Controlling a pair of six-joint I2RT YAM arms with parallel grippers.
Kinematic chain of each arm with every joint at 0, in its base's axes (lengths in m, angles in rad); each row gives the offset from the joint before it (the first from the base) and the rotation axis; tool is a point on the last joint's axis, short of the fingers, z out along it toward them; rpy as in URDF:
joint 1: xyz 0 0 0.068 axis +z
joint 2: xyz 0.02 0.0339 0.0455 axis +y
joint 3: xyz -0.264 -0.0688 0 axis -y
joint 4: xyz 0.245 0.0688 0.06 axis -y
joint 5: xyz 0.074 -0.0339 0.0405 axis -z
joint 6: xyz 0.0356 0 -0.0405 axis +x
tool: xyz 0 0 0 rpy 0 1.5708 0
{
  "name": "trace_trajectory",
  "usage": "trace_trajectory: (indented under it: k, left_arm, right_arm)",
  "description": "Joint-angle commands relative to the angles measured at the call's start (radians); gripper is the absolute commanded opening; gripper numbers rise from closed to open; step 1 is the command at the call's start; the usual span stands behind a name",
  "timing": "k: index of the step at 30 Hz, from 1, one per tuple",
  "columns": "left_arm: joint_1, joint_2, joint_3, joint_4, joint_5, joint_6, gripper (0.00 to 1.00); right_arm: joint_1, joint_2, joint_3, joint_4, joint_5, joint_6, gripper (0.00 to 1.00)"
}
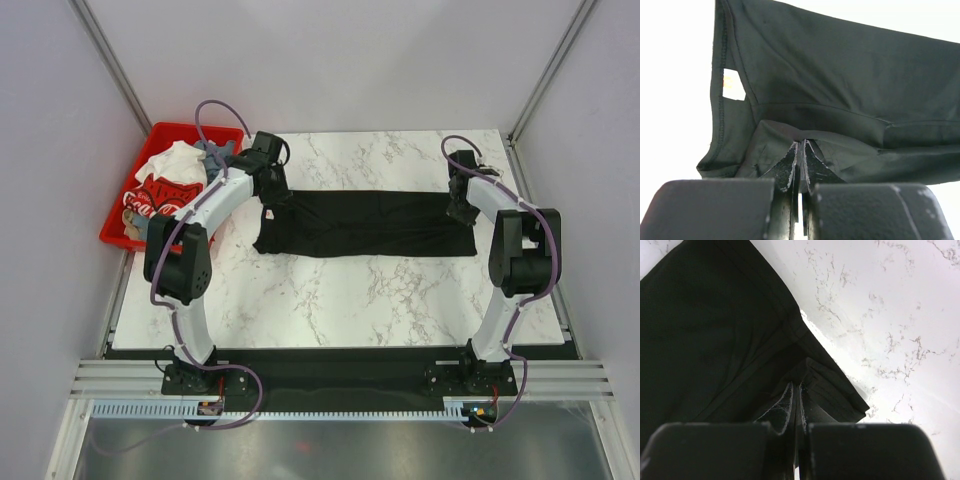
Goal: Fold and stack the t-shirts
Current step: Fold the tshirt
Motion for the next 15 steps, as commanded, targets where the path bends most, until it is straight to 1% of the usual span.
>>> trace_trajectory:
  k: [1, 5, 12, 13, 14, 15]
  left_arm:
    - [0.011, 0.012, 0.043, -0.012, -0.064, 0.03, 0.02]
    - [0.017, 0.014, 0.043, -0.023, -0.097, 0.024, 0.02]
    - [0.016, 0.04, 0.072, -0.025, -0.084, 0.031, 0.02]
    - [0.017, 0.05, 0.086, -0.025, -0.073, 0.033, 0.02]
    - [0.017, 0.057, 0.092, -0.026, -0.068, 0.036, 0.02]
    - [0.017, 0.063, 0.099, -0.025, -0.065, 0.038, 0.02]
  right_arm:
    - [-0.005, 0.018, 0.045, -0.006, 0.032, 0.012, 0.0]
    - [-0.003, 0.021, 0.048, -0.006, 0.032, 0.014, 0.0]
    - [-0.005, 0.033, 0.058, -0.002, 0.023, 0.024, 0.0]
    - [-0.005, 0.035, 0.062, 0.0, 0.023, 0.023, 0.02]
    - [-0.003, 0.033, 0.071, 0.0, 0.024, 0.023, 0.09]
    - [-0.005, 0.03, 0.075, -0.003, 0.026, 0.026, 0.14]
